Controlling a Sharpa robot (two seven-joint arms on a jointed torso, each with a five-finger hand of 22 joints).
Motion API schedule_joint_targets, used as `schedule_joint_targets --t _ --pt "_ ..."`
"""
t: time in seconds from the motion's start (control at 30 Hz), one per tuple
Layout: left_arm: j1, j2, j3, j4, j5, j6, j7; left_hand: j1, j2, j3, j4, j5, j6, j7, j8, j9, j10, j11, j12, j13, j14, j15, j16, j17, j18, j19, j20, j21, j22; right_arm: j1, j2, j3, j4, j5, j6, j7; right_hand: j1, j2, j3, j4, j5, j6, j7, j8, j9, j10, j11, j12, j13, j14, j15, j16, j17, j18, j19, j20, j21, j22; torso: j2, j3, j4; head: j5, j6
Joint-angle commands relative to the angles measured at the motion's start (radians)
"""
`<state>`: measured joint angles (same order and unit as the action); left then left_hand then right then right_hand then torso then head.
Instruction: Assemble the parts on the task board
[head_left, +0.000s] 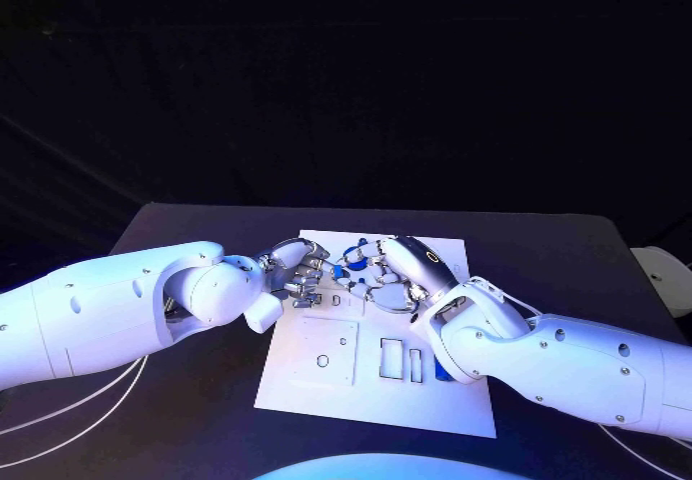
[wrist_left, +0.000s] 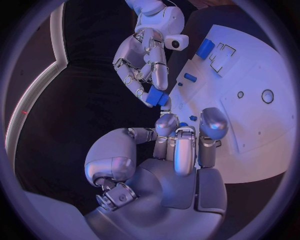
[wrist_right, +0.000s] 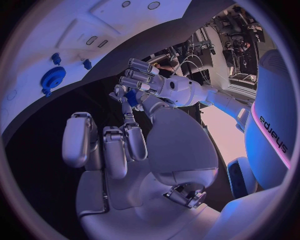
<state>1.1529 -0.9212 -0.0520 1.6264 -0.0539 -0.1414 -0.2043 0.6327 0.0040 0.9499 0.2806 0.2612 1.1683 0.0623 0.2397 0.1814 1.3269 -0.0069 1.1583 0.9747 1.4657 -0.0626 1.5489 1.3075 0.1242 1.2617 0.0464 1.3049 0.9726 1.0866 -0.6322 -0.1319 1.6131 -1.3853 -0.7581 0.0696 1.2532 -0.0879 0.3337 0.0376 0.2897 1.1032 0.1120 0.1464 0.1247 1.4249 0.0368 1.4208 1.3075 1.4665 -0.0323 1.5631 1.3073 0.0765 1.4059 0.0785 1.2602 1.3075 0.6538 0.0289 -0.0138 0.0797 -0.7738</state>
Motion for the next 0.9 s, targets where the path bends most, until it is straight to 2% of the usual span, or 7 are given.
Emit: schedule_joint_targets --t 0.03,0.6,0.77,0.9 --pt "0.000 0.001 0.001 0.001 -0.001 0.004 0.003 0.000 0.012 0.006 -0.002 -0.001 0.006 0.001 0.004 0.002 -0.002 -0.003 0.000 -0.002 0.093 -0.005 0.002 0.218 -0.009 -0.002 -0.007 0.005 0.000 -0.001 -0.001 0.000 0.005 0.013 -0.012 0.005 -0.006 -0.001 -0.005 0.001 -0.003 0.005 0.000 0.001 0.001 0.001 -0.003 -0.001 0.074 0.103 0.001 0.006 0.260 -0.008 0.006 0.001 0.001 0.112 0.000 0.0004 -0.0006 0.000 -0.001" --pt "0.001 -0.006 0.001 -0.025 -0.037 -0.040 -0.004 0.001 0.006 0.011 -0.007 -0.002 -0.016 0.006 -0.003 0.012 -0.014 0.002 -0.014 -0.012 0.089 -0.003 -0.005 0.203 -0.008 -0.006 -0.009 0.003 -0.005 -0.002 -0.002 0.001 0.008 0.024 -0.009 0.005 -0.007 -0.001 -0.006 0.002 -0.004 0.005 0.000 0.001 0.001 0.001 -0.003 -0.001 0.075 0.103 0.001 0.006 0.260 -0.008 0.006 0.001 0.001 0.112 -0.001 -0.0007 0.0001 0.002 0.001" --pt "0.001 -0.022 0.002 -0.050 -0.053 -0.054 0.012 0.001 0.005 0.012 -0.007 -0.002 -0.018 0.007 -0.004 0.013 -0.015 0.002 -0.016 -0.014 0.089 -0.002 -0.006 0.202 -0.008 -0.006 -0.009 0.002 -0.006 -0.002 0.001 0.001 -0.006 0.024 0.010 -0.004 -0.008 0.000 -0.007 0.002 -0.005 0.005 -0.001 0.001 0.001 0.000 -0.003 -0.002 0.073 0.103 0.001 0.006 0.260 -0.008 0.006 0.001 0.001 0.112 -0.001 -0.0014 -0.0014 0.001 0.002" --pt "0.002 -0.040 0.003 -0.060 -0.057 -0.066 0.027 0.001 0.004 0.012 -0.008 -0.002 -0.019 0.007 -0.004 0.014 -0.017 0.003 -0.018 -0.015 0.088 -0.002 -0.006 0.200 -0.007 -0.008 -0.009 0.001 -0.009 -0.002 0.004 0.000 -0.021 0.017 0.030 -0.014 -0.008 -0.001 -0.008 0.002 -0.005 0.005 -0.001 0.001 0.001 0.001 -0.003 -0.001 0.074 0.104 0.001 0.007 0.261 -0.009 0.007 0.001 0.002 0.113 -0.001 -0.0011 0.0001 0.001 0.001"
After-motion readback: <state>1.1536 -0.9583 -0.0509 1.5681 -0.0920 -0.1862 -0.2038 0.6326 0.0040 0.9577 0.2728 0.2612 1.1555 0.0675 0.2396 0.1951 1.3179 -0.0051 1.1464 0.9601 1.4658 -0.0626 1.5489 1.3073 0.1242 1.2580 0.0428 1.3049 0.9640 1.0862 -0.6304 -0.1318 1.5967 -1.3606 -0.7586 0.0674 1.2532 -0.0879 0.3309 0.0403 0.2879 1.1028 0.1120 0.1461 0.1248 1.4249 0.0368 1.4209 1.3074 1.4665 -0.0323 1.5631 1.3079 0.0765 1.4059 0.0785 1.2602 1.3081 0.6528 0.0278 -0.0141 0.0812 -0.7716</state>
